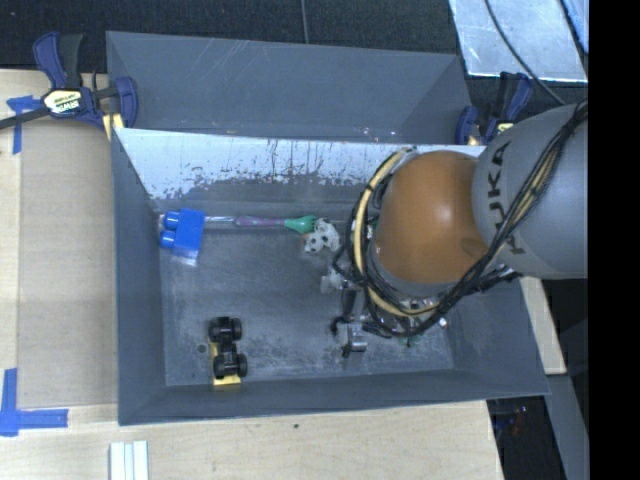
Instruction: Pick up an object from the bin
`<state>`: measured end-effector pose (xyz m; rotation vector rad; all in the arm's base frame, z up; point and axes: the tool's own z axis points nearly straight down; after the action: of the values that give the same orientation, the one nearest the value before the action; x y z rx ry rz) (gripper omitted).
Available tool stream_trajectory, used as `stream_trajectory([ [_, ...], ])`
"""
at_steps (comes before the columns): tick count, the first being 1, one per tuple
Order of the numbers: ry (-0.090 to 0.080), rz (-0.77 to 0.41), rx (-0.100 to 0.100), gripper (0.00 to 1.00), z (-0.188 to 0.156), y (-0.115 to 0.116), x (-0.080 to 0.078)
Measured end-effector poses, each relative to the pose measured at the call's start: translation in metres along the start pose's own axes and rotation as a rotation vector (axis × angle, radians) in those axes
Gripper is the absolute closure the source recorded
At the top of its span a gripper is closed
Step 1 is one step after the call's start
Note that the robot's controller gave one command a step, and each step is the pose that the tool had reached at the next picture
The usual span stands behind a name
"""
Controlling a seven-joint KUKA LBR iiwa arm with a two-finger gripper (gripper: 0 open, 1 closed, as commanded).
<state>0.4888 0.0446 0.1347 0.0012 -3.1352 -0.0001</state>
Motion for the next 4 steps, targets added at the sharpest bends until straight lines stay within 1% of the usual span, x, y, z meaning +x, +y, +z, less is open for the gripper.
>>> stream_trajectory([
  [1,-0.008,0.001,0.000,0.00,-0.004,0.000,-0.002],
  [2,-0.010,-0.090,0.001,0.00,0.050,-0.083,-0.024],
  [3,-0.012,-0.017,-0.003,0.00,0.024,-0.102,-0.034],
  [4,-0.010,-0.250,0.000,0.00,0.023,-0.081,-0.032],
])
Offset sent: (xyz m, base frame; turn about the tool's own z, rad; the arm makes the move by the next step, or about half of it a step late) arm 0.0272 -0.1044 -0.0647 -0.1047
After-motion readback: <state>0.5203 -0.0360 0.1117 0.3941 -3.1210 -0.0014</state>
